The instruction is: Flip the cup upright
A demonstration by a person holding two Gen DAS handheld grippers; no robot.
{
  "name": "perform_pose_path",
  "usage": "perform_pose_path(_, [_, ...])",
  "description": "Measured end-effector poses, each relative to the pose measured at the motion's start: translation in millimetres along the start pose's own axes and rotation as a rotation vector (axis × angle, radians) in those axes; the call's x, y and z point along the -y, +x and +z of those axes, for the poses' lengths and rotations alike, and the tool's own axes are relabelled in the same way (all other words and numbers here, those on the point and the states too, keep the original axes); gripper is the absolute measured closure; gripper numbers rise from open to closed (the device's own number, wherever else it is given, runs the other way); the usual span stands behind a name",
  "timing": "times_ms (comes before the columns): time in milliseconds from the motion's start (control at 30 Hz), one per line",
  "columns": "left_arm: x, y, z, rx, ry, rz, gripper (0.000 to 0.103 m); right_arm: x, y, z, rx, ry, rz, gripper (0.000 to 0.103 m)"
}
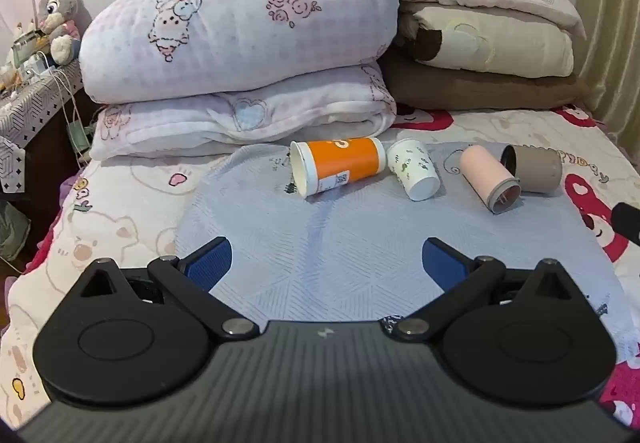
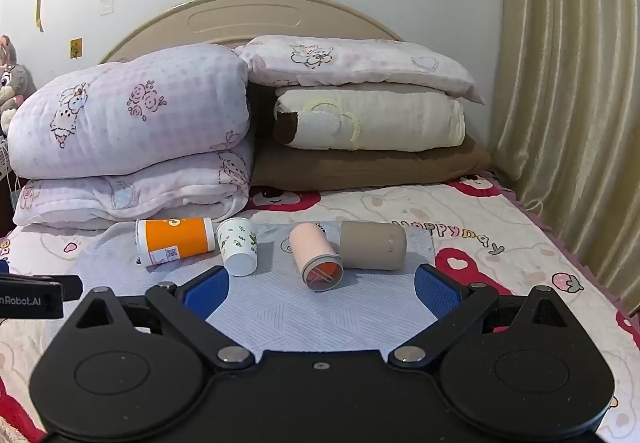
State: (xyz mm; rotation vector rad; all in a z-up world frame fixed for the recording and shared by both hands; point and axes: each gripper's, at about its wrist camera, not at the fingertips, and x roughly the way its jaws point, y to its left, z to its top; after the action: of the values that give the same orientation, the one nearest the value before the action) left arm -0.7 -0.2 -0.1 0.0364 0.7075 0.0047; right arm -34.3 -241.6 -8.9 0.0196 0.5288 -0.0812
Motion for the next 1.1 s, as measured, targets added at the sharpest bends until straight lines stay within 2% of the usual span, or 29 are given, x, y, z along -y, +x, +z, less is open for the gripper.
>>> perform_pose_path(467, [3.3,-6.3,-0.1,0.016,0.011,0.009,0.0,-5.1,-2.0,0.0,0.006,-0.025,-0.006,0.002])
perform_pose_path(667, [3.4,-13.1,0.2,0.046,0.021,0.015,0.0,-3.4,-7.0,1.3,0.007,-0.024,-0.004,0.002])
perform_pose_path(1100, [10.1,-15.8,-4.2,0.076,0.015,-0.023,0.0,-2.0,-8.7,1.1,0.027,-0.018,0.003,0.002])
